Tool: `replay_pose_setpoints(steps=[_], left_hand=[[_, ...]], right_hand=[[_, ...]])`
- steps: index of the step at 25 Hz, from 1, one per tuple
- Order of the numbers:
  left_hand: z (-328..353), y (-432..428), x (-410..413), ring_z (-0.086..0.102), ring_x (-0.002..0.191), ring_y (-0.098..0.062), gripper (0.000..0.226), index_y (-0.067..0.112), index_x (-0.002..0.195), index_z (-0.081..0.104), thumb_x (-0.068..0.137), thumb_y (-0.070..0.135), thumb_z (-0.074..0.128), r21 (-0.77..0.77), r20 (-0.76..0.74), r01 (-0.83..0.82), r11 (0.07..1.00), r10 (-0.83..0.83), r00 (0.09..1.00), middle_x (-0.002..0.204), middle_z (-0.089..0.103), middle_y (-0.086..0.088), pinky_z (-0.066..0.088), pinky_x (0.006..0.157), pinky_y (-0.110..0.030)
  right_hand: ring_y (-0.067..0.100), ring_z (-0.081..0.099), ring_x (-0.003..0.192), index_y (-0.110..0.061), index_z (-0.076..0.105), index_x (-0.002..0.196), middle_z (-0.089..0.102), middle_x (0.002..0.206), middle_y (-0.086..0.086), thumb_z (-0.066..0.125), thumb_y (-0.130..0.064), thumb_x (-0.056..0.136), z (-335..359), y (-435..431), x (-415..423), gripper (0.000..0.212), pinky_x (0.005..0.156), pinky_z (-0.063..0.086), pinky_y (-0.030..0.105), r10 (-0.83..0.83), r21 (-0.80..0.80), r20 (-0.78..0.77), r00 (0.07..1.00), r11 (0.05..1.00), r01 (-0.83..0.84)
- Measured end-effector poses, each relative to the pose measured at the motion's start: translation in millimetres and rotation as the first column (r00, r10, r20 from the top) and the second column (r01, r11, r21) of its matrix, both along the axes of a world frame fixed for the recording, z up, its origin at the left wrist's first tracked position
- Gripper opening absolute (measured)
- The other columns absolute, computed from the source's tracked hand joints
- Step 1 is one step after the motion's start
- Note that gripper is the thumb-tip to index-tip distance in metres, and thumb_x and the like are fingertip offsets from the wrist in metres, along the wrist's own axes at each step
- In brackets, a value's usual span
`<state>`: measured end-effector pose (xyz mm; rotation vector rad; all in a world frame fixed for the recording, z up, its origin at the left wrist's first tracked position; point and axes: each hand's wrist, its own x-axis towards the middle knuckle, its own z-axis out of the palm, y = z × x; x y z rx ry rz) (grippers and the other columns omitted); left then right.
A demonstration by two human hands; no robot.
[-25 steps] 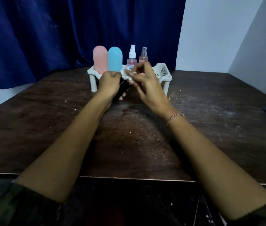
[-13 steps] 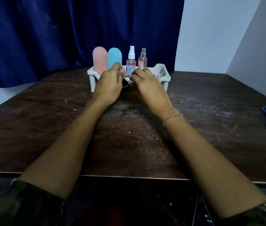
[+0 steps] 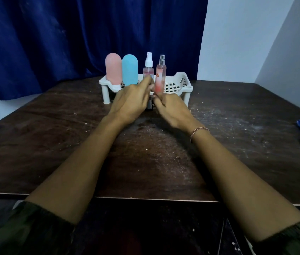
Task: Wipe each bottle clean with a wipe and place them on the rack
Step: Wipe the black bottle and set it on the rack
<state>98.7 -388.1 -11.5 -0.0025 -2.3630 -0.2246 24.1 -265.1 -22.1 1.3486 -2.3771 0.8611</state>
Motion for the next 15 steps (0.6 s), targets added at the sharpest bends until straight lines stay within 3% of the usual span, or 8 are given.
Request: replay_pose_setpoints(steps=[2,5,9,13,15], left_hand=[[-1,8,0,0.046,0.06,-0.024,0.024,0.01,0.114,0.046,0.101,0.026,0.033,-0.088,-0.013,-0.018,0.996,0.017,1.0,0.069,0.049,-0.005,0.03,0.057,-0.032],[-1,4,-2,0.042,0.059,-0.021,0.024,0.009,0.116,0.044,0.101,0.024,0.032,-0.034,-0.053,-0.075,0.997,0.073,0.996,0.069,0.048,-0.003,0.027,0.056,-0.031],[0,-4,-1,0.042,0.059,-0.026,0.026,0.009,0.116,0.043,0.101,0.025,0.03,-0.042,-0.042,-0.182,0.982,0.18,0.983,0.07,0.046,-0.006,0.026,0.056,-0.033],[-1,3,1,0.053,0.054,-0.03,0.025,0.006,0.114,0.047,0.1,0.022,0.036,-0.184,-0.101,-0.084,0.979,0.066,0.993,0.063,0.042,-0.003,0.027,0.05,-0.031],[-2,6,2,0.047,0.048,-0.026,0.023,0.006,0.11,0.049,0.1,0.022,0.036,-0.159,-0.153,-0.029,0.987,0.005,0.988,0.058,0.041,0.0,0.027,0.049,-0.028]], right_hand=[[0.032,0.057,0.083,-0.019,0.048,0.072,0.061,0.087,0.017,0.035,-0.024,0.097,0,1,0,0.029,0.075,0.046,0.043,-0.061,-0.037,0.088,0.994,0.997,0.065],[0.03,0.057,0.09,-0.005,0.052,0.109,0.062,0.099,0.019,0.034,-0.021,0.099,1,0,5,0.025,0.079,0.044,0.039,0.036,-0.084,0.074,0.997,0.996,-0.03],[0.024,0.051,0.104,-0.002,0.042,0.115,0.055,0.117,0.015,0.036,-0.016,0.098,3,0,6,0.023,0.09,0.041,0.038,0.204,-0.033,0.114,0.972,0.979,-0.202],[0.029,0.054,0.106,-0.006,0.045,0.123,0.059,0.117,0.018,0.031,-0.028,0.101,4,7,4,0.034,0.091,0.041,0.04,0.101,0.018,0.153,0.983,0.994,-0.105],[0.024,0.056,0.098,-0.014,0.059,0.106,0.063,0.106,0.013,0.03,-0.032,0.1,8,4,5,0.034,0.087,0.042,0.036,0.051,-0.101,0.351,0.935,0.995,-0.017]])
